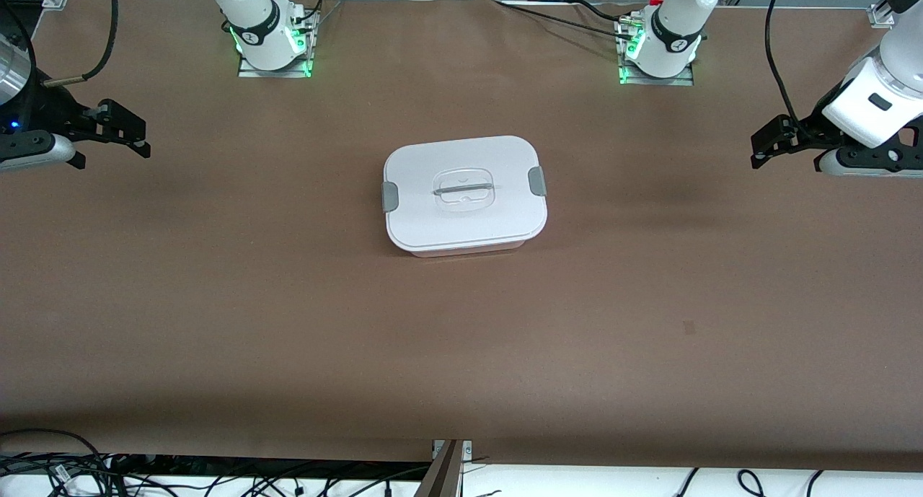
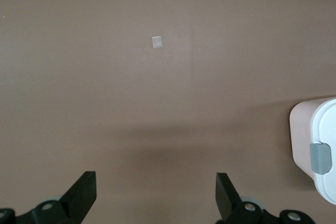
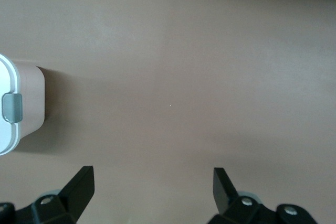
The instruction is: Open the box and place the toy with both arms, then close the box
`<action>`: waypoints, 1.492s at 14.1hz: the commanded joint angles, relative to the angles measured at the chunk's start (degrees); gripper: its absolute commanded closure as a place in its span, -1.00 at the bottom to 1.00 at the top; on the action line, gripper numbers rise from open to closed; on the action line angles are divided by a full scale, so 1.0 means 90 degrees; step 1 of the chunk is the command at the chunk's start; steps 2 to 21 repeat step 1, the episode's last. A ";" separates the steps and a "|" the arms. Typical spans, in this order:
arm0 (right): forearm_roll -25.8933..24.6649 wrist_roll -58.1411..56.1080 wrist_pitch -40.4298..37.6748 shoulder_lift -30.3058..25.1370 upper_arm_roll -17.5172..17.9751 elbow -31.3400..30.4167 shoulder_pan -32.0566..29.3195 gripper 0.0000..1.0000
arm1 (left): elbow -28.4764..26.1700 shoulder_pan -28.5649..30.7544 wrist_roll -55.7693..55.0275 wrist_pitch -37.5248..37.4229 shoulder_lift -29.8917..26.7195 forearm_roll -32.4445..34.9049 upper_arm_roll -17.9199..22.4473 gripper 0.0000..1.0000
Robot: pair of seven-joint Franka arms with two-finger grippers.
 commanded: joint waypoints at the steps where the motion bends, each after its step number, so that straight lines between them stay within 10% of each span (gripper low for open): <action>1: -0.0016 0.0070 -0.0064 0.0044 0.0022 0.0138 -0.0047 -1.00 | -0.0076 -0.0165 -0.0083 0.0083 -0.0088 -0.0059 0.0092 -1.00; 21: -0.0016 0.0070 -0.0064 0.0044 0.0022 0.0138 -0.0047 -1.00 | -0.0076 -0.0165 -0.0083 0.0083 -0.0088 -0.0059 0.0092 -1.00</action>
